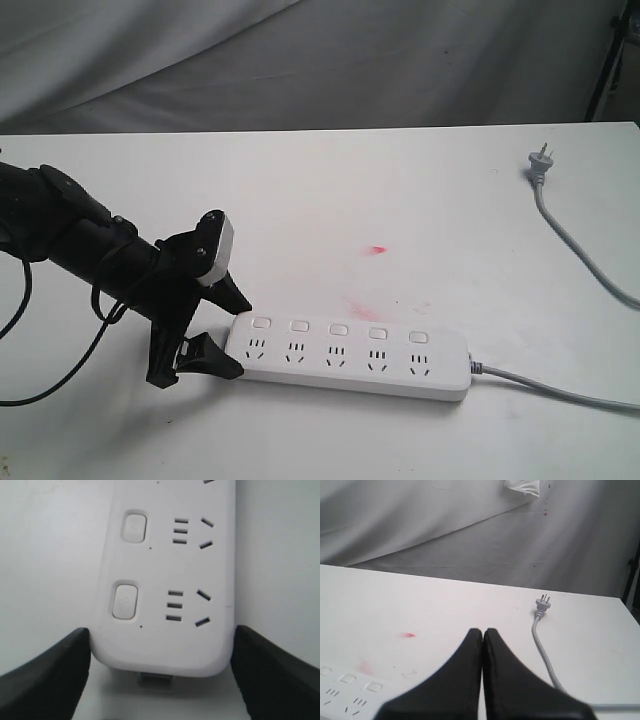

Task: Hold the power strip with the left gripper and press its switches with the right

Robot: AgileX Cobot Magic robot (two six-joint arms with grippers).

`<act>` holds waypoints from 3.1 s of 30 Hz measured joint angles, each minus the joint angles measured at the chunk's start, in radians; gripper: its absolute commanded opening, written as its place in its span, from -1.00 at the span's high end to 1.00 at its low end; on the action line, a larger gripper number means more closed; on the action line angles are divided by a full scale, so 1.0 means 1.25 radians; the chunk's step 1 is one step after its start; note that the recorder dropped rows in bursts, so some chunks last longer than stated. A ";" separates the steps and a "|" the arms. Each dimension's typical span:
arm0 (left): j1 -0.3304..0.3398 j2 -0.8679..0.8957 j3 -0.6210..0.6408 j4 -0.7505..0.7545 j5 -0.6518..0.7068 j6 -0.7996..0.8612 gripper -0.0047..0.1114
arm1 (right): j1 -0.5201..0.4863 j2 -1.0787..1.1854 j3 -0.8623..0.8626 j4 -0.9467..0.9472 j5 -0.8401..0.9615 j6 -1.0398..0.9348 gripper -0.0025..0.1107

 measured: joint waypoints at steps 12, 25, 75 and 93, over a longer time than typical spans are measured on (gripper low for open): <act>0.000 0.000 0.000 0.000 0.000 0.000 0.92 | 0.000 0.000 0.013 -0.002 0.006 0.000 0.96; 0.000 0.000 0.000 0.000 0.000 0.000 0.92 | 0.000 0.000 0.013 -0.004 0.113 0.002 0.96; 0.000 0.000 0.000 0.000 0.000 0.000 0.92 | 0.000 0.000 0.013 -0.006 0.113 0.002 0.96; 0.000 0.000 0.000 -0.002 0.010 0.000 0.92 | 0.000 0.000 0.013 -0.006 0.113 0.002 0.96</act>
